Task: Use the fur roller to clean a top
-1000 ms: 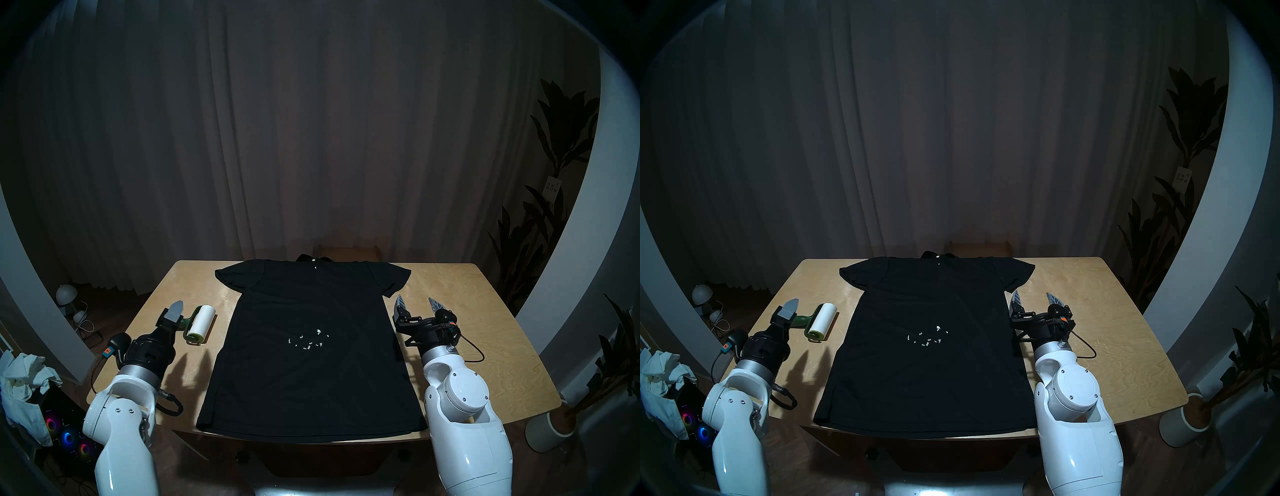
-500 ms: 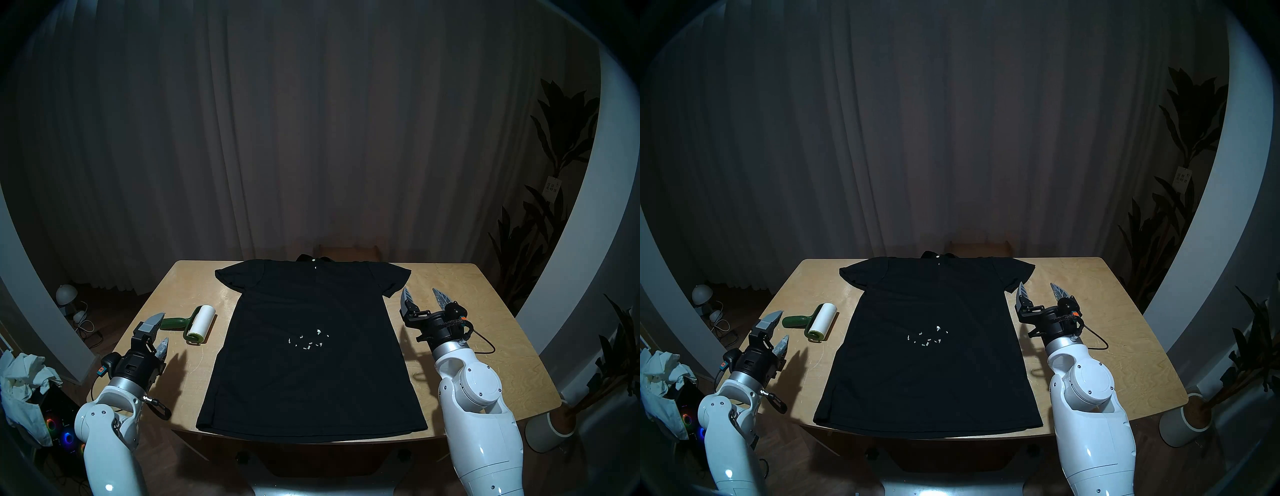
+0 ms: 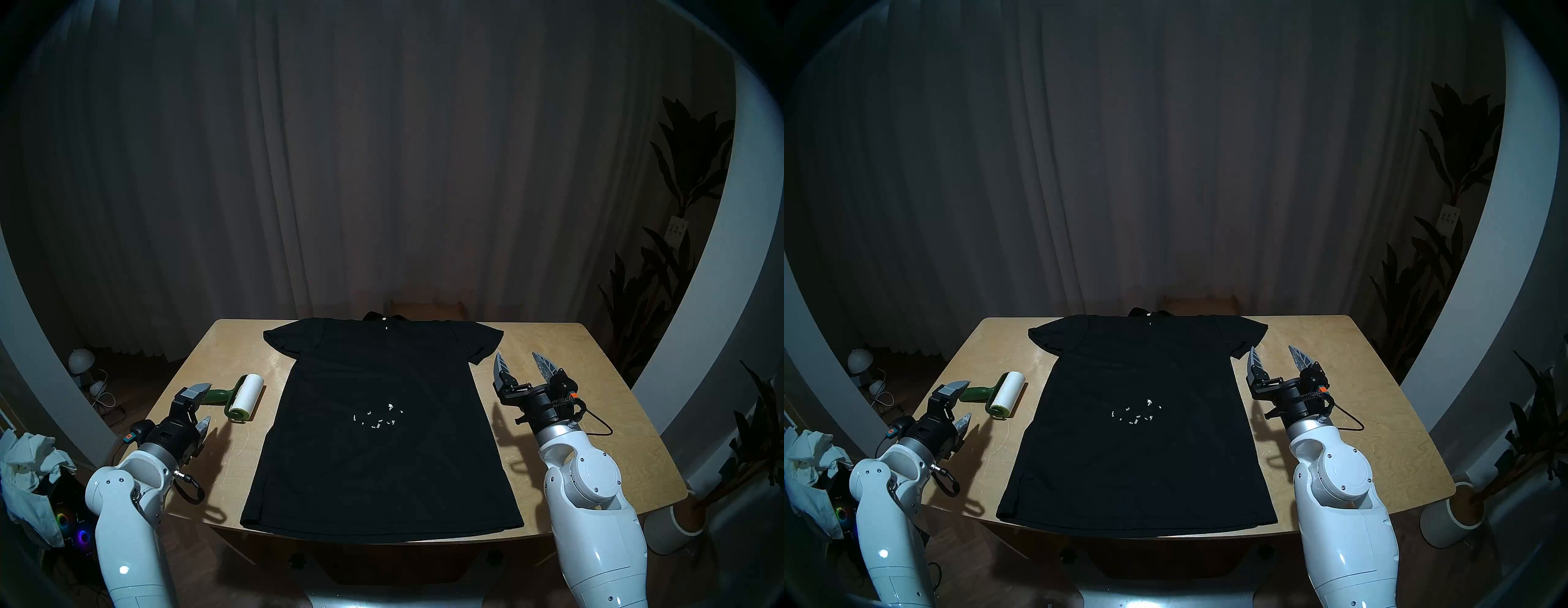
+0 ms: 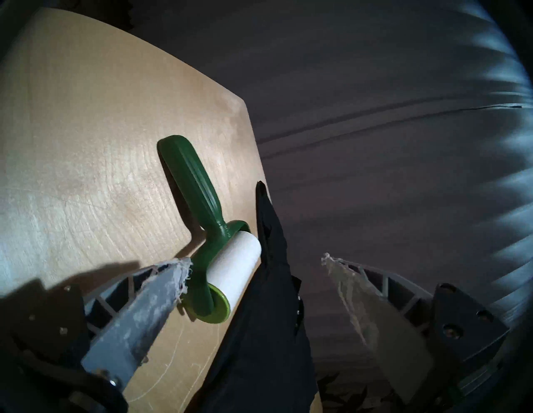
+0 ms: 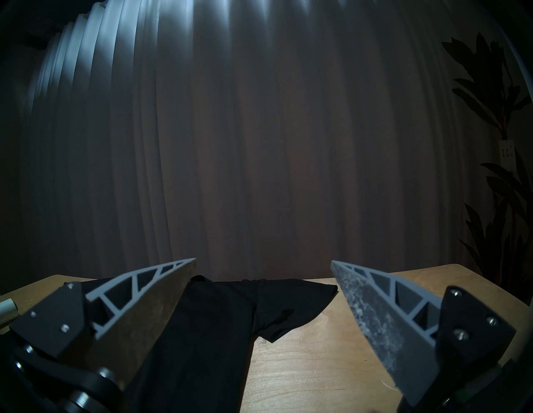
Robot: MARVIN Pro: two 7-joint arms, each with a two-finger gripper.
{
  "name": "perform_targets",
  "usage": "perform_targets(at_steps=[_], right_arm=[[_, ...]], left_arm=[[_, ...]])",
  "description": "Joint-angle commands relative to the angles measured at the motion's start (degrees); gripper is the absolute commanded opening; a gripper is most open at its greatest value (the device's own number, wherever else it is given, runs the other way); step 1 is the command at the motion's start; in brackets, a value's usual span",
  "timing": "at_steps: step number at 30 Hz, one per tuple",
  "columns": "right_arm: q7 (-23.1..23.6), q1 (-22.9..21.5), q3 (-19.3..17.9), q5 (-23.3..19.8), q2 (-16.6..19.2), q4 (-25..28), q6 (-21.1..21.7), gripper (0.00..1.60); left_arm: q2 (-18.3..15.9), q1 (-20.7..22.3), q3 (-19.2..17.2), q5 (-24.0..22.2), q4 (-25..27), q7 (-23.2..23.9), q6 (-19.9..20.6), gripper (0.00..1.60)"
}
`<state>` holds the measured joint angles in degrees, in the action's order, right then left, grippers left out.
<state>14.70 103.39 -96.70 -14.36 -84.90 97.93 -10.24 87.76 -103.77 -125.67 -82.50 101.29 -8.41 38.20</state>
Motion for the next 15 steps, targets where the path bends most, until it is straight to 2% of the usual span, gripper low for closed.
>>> perform_targets(at_steps=[1, 15], right_arm=[[0.0, -0.2, 0.9, 0.5, -0.7, 0.8, -1.7, 1.60], [-0.7, -0.5, 1.4, 1.7, -1.1, 0.5, -2.0, 1.60]], left_arm=[[0.4, 4.6, -1.5, -2.9, -0.5, -4.2, -0.9, 1.60], [-0.3, 9.9, -0.8, -6.0, -6.4, -6.4, -1.6, 1.60]])
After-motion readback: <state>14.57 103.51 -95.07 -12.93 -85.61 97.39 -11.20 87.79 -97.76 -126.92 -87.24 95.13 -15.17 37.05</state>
